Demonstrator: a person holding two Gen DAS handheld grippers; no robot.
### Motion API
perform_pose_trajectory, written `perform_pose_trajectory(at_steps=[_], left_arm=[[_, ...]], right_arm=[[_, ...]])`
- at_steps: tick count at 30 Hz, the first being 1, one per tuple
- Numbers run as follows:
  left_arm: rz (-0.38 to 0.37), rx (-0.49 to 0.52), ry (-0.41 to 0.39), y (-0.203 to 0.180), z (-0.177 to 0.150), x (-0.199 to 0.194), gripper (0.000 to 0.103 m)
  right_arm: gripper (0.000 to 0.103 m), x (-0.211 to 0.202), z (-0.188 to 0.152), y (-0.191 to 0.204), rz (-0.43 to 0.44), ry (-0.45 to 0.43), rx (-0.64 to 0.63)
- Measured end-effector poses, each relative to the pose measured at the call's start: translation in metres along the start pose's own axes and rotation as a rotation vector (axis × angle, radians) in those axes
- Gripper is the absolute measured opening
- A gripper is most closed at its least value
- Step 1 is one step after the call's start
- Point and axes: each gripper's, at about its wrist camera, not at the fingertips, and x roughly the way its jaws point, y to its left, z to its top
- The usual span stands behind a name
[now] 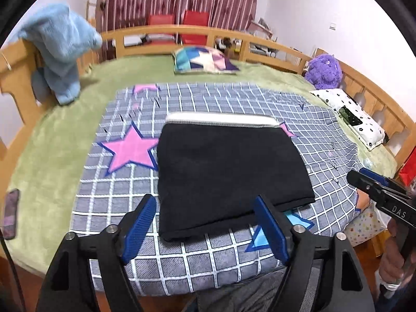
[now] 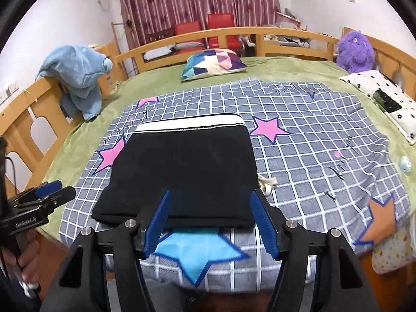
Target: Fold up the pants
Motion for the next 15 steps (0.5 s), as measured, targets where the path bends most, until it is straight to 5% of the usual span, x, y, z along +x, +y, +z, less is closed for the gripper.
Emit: perform_pose_trajectory(at_steps=[2, 7, 15], left_arm=[[0.038, 0.011, -0.03, -0.01, 0.001, -0.015, 0.085], [0.078, 0.001, -0.061, -0.023, 0.001, -0.039, 0.089], [0.094, 0.0, -0.075, -0.032, -0.002, -0.051, 0.089]], right_arm=[[0.063, -0.014, 0.001, 0.009, -0.028, -0.002, -0.022], [0.094, -0.049, -0.004, 0.019, -0.067, -0.092, -0.032], [0.096, -0.067, -0.01, 0.019, -0.102, -0.104, -0.041]])
